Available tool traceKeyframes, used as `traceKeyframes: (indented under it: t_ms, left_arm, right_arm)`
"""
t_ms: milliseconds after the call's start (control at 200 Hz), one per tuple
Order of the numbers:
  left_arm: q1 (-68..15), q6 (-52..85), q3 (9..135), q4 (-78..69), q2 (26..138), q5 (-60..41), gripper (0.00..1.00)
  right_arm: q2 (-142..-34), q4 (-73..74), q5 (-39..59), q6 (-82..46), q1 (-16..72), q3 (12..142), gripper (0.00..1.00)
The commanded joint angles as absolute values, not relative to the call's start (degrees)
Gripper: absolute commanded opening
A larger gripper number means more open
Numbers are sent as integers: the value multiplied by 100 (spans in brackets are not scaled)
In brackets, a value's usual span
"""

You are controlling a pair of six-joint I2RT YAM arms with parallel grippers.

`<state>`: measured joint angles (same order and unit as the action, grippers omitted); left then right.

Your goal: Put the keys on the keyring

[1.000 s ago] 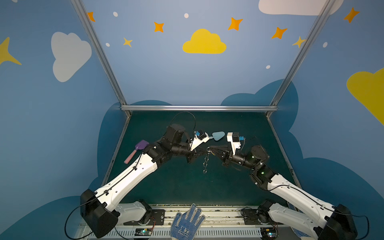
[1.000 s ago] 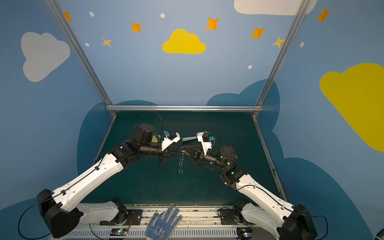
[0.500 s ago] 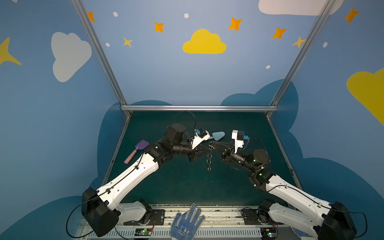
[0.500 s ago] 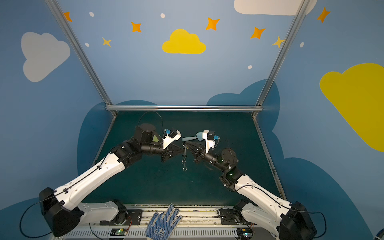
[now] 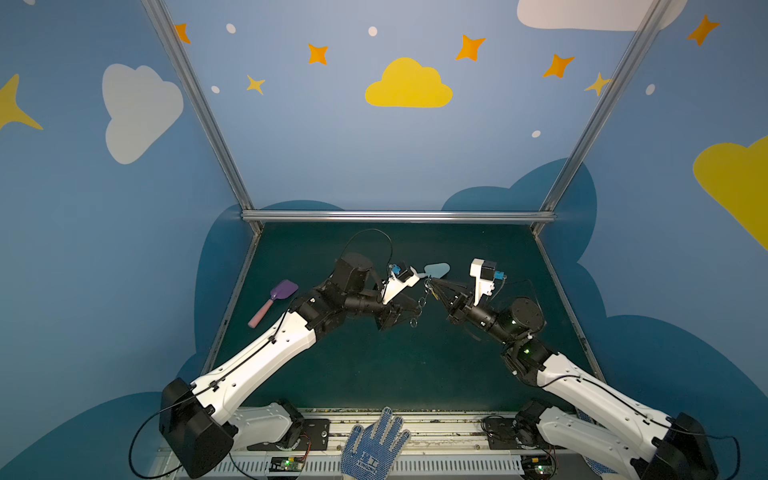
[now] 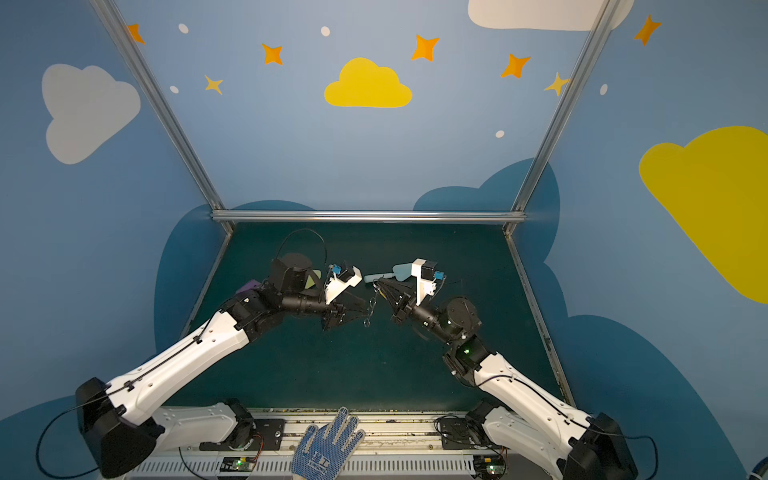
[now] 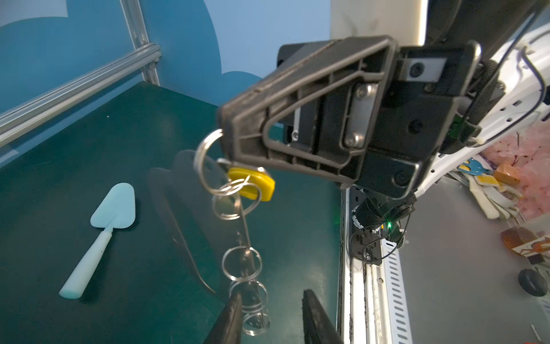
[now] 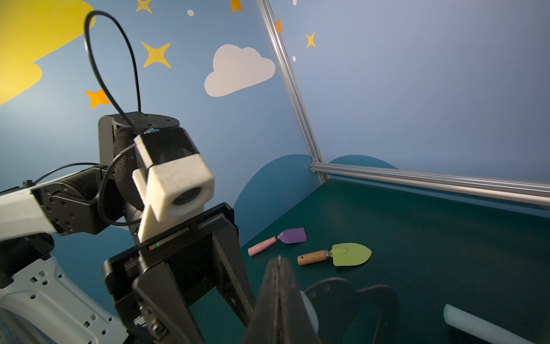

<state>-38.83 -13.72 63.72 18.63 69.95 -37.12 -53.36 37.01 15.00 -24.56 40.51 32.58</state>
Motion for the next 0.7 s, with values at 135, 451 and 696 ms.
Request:
traceKeyframes:
  t_ms: [135,451,696]
  left_arm:
    - [-3814,-914,5754,982,6684,-3090,47]
    - [-4354,-578,4478,-974,6489,-2383,59]
    - [-4879,-914,4043,-1984,6636,-1255,62]
  right_arm:
    - [-5089,3118,1371,-2287,3894,3363,0]
    - [-5124,3306,1440,-2425,3848,3399,0]
    - [-5189,3513,1459,-2583,3849,3488,0]
